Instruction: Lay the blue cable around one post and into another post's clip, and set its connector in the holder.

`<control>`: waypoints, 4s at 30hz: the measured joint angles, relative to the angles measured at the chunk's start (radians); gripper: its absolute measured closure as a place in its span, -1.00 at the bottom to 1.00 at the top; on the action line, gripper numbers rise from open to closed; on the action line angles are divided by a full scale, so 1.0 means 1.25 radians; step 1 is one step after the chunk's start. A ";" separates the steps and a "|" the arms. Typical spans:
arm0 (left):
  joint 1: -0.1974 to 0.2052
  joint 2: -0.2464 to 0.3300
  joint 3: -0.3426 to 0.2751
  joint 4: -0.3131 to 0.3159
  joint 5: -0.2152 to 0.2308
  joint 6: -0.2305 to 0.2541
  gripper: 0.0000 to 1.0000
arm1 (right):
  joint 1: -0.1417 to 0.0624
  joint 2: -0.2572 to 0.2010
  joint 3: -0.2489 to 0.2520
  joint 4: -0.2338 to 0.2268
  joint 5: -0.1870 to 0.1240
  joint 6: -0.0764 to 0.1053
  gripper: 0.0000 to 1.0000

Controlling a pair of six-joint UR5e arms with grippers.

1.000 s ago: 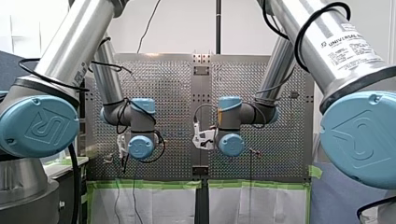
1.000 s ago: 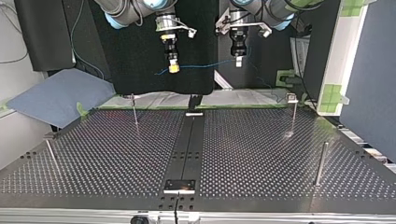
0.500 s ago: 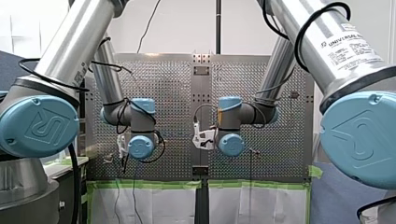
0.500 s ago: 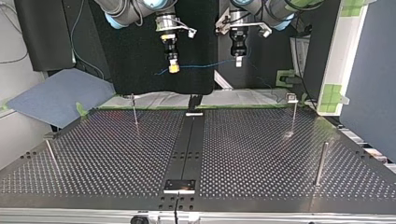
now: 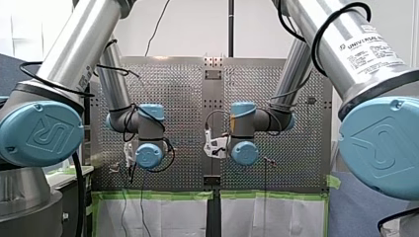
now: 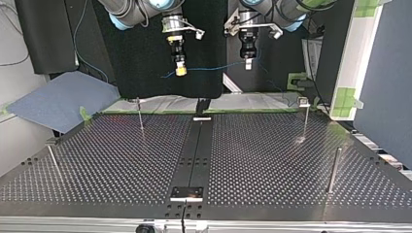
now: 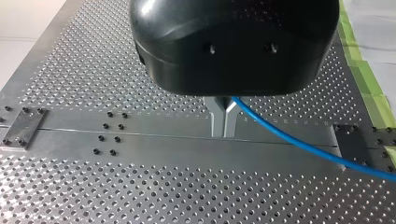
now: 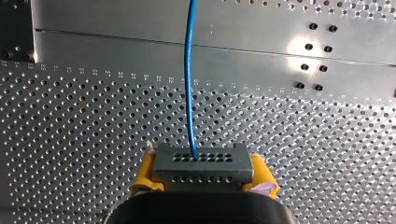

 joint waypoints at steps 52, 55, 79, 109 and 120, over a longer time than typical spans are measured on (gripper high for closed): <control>0.000 0.000 0.000 0.000 0.000 0.000 1.00 | 0.000 0.000 0.000 0.000 0.000 0.000 1.00; 0.000 0.000 0.000 0.000 0.000 0.000 1.00 | 0.000 0.000 0.000 0.000 0.000 0.000 1.00; -0.002 0.000 0.000 0.000 0.000 -0.002 1.00 | -0.001 0.000 0.000 0.000 0.000 0.000 1.00; -0.010 -0.020 -0.024 0.021 0.021 -0.011 1.00 | -0.012 0.099 0.012 -0.002 0.001 0.004 1.00; -0.011 -0.028 -0.055 0.037 0.033 -0.011 1.00 | -0.012 0.099 0.012 -0.002 0.001 0.004 1.00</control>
